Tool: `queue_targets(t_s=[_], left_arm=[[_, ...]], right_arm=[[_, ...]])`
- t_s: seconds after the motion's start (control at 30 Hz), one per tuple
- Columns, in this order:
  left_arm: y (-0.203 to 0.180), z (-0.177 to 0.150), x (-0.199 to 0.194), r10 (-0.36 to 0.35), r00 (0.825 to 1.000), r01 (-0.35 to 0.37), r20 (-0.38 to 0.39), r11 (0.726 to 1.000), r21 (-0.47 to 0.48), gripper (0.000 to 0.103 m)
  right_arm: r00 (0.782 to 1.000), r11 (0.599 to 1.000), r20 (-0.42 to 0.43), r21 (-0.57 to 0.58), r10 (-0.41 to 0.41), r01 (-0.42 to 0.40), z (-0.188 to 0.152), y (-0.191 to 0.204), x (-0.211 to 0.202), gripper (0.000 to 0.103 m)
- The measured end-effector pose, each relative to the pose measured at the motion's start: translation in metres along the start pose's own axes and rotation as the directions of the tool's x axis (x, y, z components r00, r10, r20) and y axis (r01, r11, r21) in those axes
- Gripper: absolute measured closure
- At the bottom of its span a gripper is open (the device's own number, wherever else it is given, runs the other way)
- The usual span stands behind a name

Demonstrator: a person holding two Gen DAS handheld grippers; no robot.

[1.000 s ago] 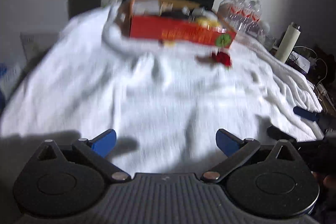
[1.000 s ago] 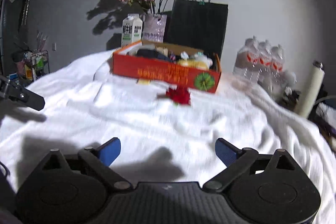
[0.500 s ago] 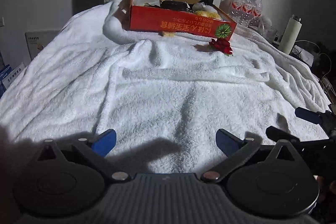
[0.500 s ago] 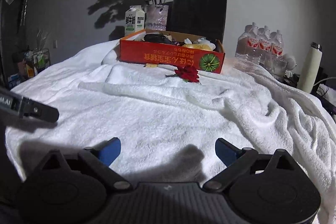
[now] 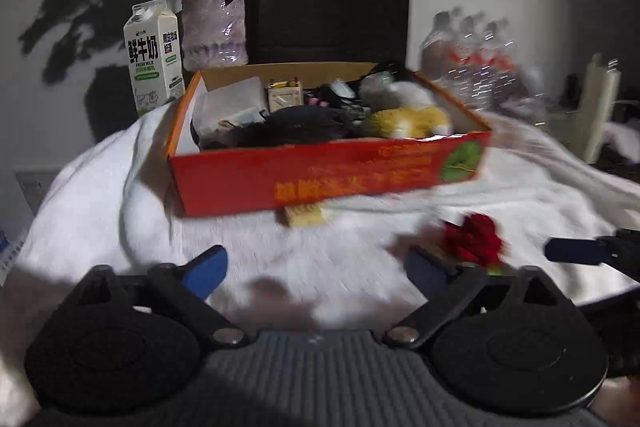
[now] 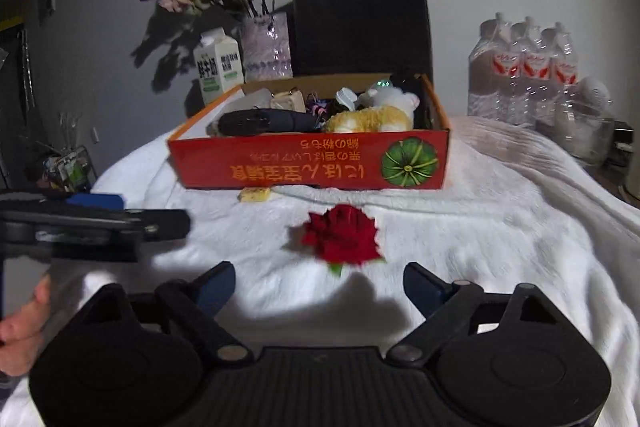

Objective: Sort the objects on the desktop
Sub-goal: 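Grasp the small gold card with the left tool while the right tool grasps the red rose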

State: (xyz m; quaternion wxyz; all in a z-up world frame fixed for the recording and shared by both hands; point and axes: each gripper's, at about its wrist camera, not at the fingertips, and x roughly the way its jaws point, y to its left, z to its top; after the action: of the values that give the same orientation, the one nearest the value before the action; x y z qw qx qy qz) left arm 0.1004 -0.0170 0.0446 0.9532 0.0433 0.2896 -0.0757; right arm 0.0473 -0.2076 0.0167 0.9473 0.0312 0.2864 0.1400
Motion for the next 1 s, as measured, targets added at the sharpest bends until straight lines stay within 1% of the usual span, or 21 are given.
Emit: queue_targets(t_s=[0.03,0.07,0.1,0.13,0.2,0.27,0.3,0.33,0.37,0.4,0.43,0.47,0.5,0.57,0.63,0.7,0.77,0.83,0.93,1.0], left_arm=[[-0.001,0.005,0.019,0.029,1.0,-0.029,-0.01,1.0,0.006,0.021],[-0.002,0.009,0.036,0.034,0.999,-0.034,-0.027,0.999,0.011,0.025],[-0.001,0.012,0.051,0.027,0.999,-0.027,-0.047,1.0,0.001,0.026],[0.0,0.015,0.064,0.022,0.998,-0.023,-0.061,1.0,-0.017,0.026],[0.003,0.016,0.083,0.026,0.996,-0.03,-0.082,0.998,-0.052,0.027],[0.004,0.017,0.098,0.051,0.992,-0.061,-0.115,0.995,-0.079,0.029],[0.005,0.017,0.102,0.052,0.991,-0.064,-0.126,0.993,-0.098,0.03],[0.005,0.016,0.102,0.059,0.992,-0.071,-0.116,0.991,-0.11,0.034],[0.003,0.015,0.101,0.084,0.99,-0.096,-0.109,0.99,-0.104,0.044],[0.001,0.014,0.1,0.114,0.988,-0.124,-0.105,0.988,-0.092,0.05],[0.001,0.013,0.097,0.102,0.99,-0.112,-0.098,0.989,-0.095,0.061],[0.002,0.012,0.094,0.076,0.993,-0.085,-0.09,0.991,-0.103,0.07],[0.002,0.011,0.091,0.071,0.994,-0.08,-0.084,0.991,-0.11,0.072],[0.002,0.007,0.082,0.074,0.994,-0.084,-0.08,0.988,-0.128,0.072],[0.001,0.002,0.069,0.076,0.995,-0.083,-0.061,0.989,-0.126,0.072],[0.0,-0.002,0.051,0.071,0.996,-0.078,-0.059,0.989,-0.127,0.072],[-0.001,-0.007,0.026,0.046,0.998,-0.052,-0.045,0.988,-0.146,0.072],[-0.003,-0.015,-0.003,0.017,0.999,-0.021,-0.028,0.99,-0.141,0.072],[-0.004,-0.032,-0.053,-0.001,1.0,0.001,-0.002,0.989,-0.151,0.072],[-0.004,-0.046,-0.081,0.011,1.0,-0.009,0.012,0.986,-0.167,0.072]], right_arm=[[1.0,1.0,-0.014,0.002,-0.011,0.011,0.005,-0.002,0.016,0.022],[0.999,1.0,-0.035,0.009,-0.022,0.022,0.008,-0.004,0.031,0.026],[0.998,1.0,-0.054,0.014,-0.025,0.026,0.01,-0.005,0.043,0.035],[0.998,0.999,-0.065,0.02,-0.023,0.025,0.012,-0.006,0.053,0.04],[0.997,0.999,-0.066,0.033,-0.031,0.033,0.012,-0.008,0.065,0.046],[0.998,0.999,-0.055,0.04,-0.026,0.028,0.012,-0.01,0.068,0.048],[0.999,0.999,-0.05,0.048,-0.018,0.021,0.012,-0.012,0.067,0.05],[0.999,0.998,-0.041,0.06,-0.008,0.01,0.012,-0.014,0.065,0.051],[0.999,0.997,-0.036,0.074,0.0,0.003,0.012,-0.017,0.063,0.052],[0.999,0.996,-0.032,0.088,0.007,-0.004,0.012,-0.019,0.063,0.053],[1.0,0.995,-0.027,0.1,0.012,-0.009,0.012,-0.021,0.062,0.054],[1.0,0.994,-0.022,0.108,0.014,-0.012,0.011,-0.022,0.06,0.055],[1.0,0.994,-0.016,0.11,0.015,-0.013,0.011,-0.022,0.059,0.057],[1.0,0.996,0.001,0.094,0.012,-0.012,0.01,-0.019,0.055,0.059],[1.0,0.999,0.019,0.052,0.008,-0.009,0.009,-0.012,0.049,0.06],[0.999,1.0,0.042,0.02,0.003,-0.004,0.008,-0.007,0.041,0.06],[0.999,1.0,0.051,-0.011,-0.011,0.011,0.007,-0.002,0.032,0.061],[0.998,1.0,0.063,-0.02,-0.015,0.017,0.005,0.003,0.017,0.062],[0.996,1.0,0.09,-0.009,0.024,-0.023,-0.006,0.008,-0.015,0.062],[0.993,0.999,0.106,-0.019,0.05,-0.049,-0.018,0.01,-0.036,0.062]])
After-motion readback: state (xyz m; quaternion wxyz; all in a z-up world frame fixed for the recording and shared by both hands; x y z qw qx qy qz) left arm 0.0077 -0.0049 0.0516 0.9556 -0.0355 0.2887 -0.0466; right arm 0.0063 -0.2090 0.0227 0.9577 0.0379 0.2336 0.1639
